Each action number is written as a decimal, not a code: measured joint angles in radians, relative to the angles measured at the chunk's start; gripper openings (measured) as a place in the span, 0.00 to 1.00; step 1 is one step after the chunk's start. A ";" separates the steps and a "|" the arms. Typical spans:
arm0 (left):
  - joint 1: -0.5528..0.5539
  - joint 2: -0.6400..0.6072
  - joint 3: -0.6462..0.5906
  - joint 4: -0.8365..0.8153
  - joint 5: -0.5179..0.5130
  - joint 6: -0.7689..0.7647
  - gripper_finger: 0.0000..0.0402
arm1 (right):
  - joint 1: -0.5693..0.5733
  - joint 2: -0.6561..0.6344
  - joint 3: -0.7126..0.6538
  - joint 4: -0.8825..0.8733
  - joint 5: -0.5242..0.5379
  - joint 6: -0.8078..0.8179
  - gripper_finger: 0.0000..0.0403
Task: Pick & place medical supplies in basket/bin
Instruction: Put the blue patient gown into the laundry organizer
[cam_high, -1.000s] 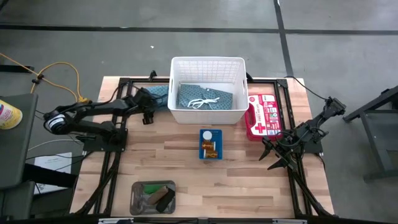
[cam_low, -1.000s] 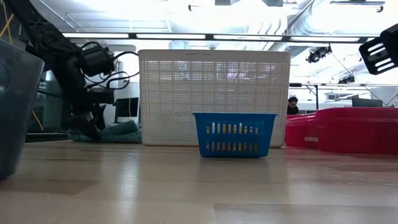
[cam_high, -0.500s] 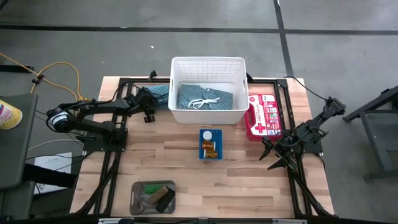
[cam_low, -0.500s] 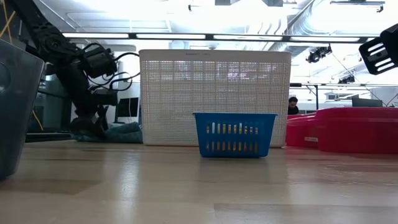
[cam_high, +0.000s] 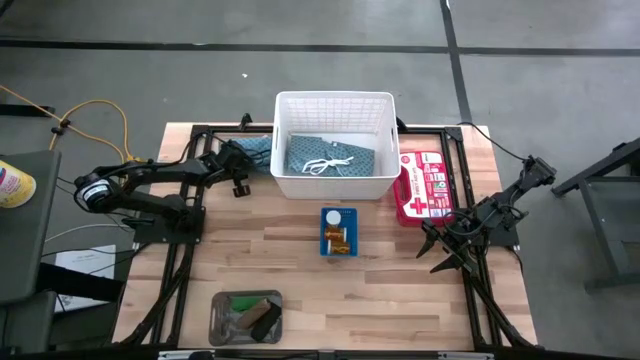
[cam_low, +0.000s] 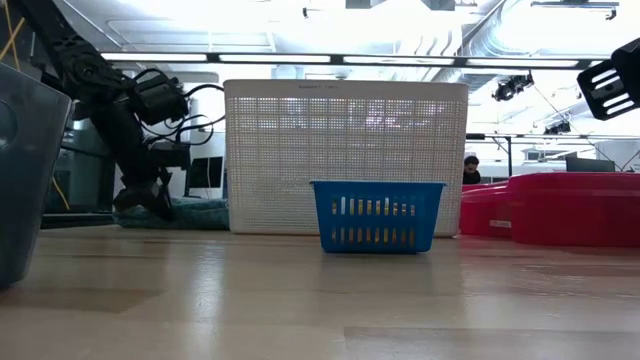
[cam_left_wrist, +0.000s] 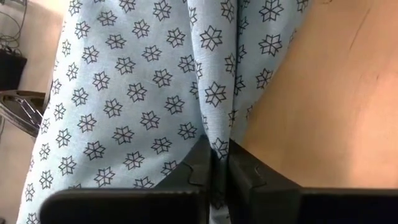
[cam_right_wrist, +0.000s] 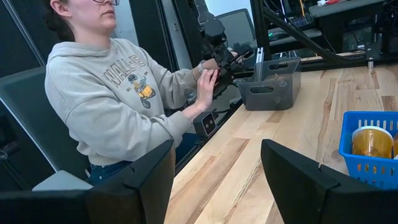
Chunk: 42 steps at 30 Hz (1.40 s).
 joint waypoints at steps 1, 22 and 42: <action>0.000 0.000 0.000 0.000 0.000 -0.005 0.03 | 0.000 0.000 0.000 0.000 0.000 0.000 0.56; 0.001 -0.470 -0.002 -0.002 -0.223 -0.107 0.02 | 0.000 0.000 0.000 0.000 0.000 0.000 0.56; -0.001 -0.669 0.001 0.054 -0.284 -0.205 0.02 | 0.000 0.000 0.000 0.000 0.000 0.000 0.56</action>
